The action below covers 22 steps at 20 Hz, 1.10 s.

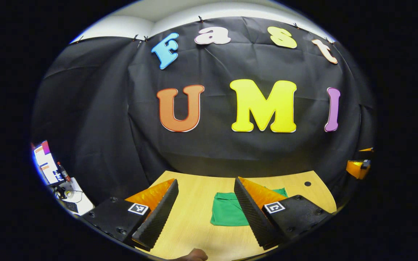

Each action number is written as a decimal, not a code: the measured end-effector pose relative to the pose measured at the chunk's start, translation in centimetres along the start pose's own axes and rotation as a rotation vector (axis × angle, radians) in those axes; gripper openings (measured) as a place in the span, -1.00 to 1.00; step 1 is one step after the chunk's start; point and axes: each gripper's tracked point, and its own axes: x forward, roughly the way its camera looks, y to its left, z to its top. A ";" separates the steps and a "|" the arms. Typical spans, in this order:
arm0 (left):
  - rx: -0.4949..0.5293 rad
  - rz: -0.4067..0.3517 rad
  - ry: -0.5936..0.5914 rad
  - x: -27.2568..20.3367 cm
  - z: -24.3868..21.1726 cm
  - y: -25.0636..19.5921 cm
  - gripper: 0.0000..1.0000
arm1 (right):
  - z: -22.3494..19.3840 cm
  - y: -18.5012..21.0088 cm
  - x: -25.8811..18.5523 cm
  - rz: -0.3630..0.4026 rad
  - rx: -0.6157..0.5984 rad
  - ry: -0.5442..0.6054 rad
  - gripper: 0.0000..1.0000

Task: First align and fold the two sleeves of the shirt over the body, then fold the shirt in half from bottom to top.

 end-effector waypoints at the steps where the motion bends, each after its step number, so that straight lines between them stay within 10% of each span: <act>1: 0.002 0.013 -0.004 -0.8 0.2 -0.1 0.99 | 0.2 0.2 -0.8 0.013 0.007 -0.023 0.91; 9: 0.033 -0.015 -0.154 -6.2 5.4 0.3 0.98 | 2.6 0.4 -7.8 -0.037 0.009 -0.206 0.94; 22: 0.017 -0.108 -0.116 -14.6 2.5 3.3 0.98 | -0.1 1.7 -19.3 -0.178 0.015 -0.198 0.90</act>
